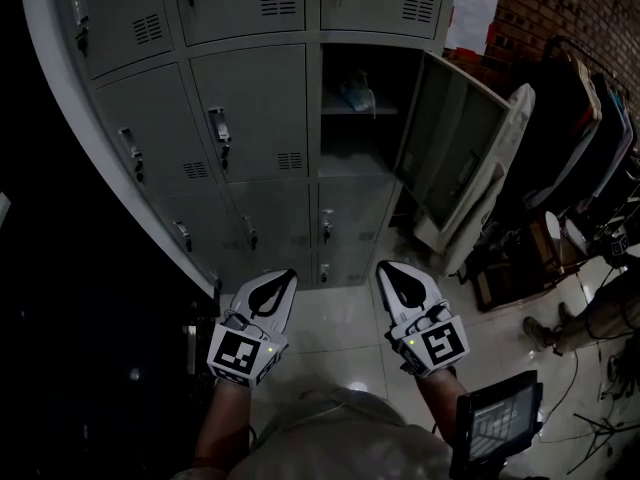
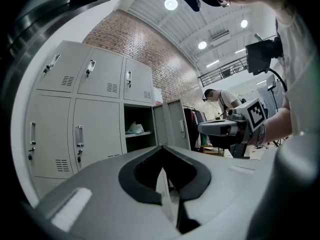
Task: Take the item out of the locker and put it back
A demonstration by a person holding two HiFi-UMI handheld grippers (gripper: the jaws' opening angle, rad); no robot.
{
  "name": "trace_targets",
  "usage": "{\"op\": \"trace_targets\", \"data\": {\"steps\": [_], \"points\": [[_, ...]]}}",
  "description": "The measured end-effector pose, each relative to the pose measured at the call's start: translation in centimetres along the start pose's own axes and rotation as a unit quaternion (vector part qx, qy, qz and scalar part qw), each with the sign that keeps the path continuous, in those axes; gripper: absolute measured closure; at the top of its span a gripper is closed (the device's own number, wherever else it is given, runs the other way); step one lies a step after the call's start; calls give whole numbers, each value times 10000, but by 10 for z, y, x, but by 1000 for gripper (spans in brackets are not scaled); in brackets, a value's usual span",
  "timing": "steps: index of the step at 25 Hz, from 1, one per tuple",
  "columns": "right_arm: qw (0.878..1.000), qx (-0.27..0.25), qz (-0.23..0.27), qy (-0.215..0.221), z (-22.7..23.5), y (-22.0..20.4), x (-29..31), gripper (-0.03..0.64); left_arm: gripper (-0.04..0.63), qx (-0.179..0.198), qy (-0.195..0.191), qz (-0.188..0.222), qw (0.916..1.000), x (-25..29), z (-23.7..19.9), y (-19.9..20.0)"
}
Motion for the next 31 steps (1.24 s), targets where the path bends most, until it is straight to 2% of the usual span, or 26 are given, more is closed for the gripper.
{"op": "trace_targets", "data": {"steps": [7, 14, 31], "points": [[9999, -8, -117, 59, -3, -7, 9, 617, 591, -111, 6, 53, 9999, 0, -5, -1], [9998, -70, -149, 123, -6, -6, 16, 617, 591, -44, -5, 71, 10000, 1, -9, -1], [9998, -56, -191, 50, -5, -9, 17, 617, 591, -163, 7, 57, 9999, 1, -9, -8]]}}
Point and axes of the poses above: the fingertips, and each gripper's own axes: x forward along the fingers, z to its right, y out of its top, the point moved 4 cm from there along -x, backward along the fingers, and after that the axes turned 6 degrees about z, right-handed, at the moved point
